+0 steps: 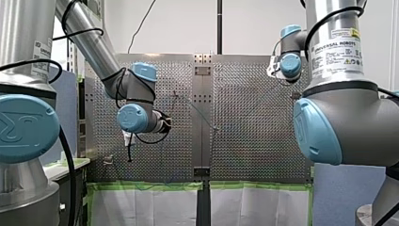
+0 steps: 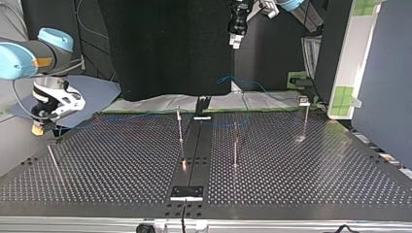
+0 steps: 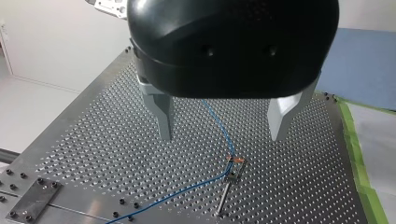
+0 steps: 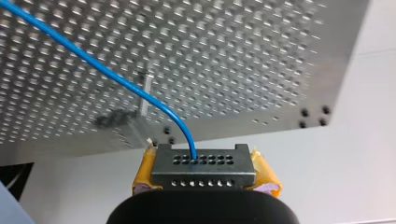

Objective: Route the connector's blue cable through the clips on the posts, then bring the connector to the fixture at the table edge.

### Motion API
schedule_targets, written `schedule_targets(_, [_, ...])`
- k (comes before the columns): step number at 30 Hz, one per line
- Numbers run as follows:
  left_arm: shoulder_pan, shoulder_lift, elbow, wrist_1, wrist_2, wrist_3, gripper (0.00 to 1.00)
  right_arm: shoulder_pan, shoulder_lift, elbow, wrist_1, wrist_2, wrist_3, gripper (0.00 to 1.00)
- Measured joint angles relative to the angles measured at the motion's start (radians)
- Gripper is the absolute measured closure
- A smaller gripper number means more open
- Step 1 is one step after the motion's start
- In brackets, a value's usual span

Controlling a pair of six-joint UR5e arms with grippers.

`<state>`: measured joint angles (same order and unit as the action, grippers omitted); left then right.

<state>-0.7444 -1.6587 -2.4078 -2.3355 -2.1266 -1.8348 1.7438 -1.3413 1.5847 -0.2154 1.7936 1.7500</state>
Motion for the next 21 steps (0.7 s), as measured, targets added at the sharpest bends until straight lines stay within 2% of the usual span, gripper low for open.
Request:
schedule_targets(6, [0.0,0.0,0.0,-0.001,0.0,0.002,0.0,-0.019,-0.034,0.019,-0.027,0.002,-0.004,0.82])
schedule_targets(12, [0.001,0.0,0.0,0.001,-0.002,0.008,0.0,-0.037,-0.018,0.055,-0.075,0.0,-0.011,0.82])
schedule_targets(15, [0.002,0.0,0.0,0.003,-0.004,0.017,0.0,-0.044,0.004,0.061,-0.089,-0.002,-0.028,0.82])
schedule_targets(21, [0.005,0.0,0.0,0.006,-0.008,0.038,0.0,-0.052,0.056,0.066,-0.1,-0.025,-0.077,0.82])
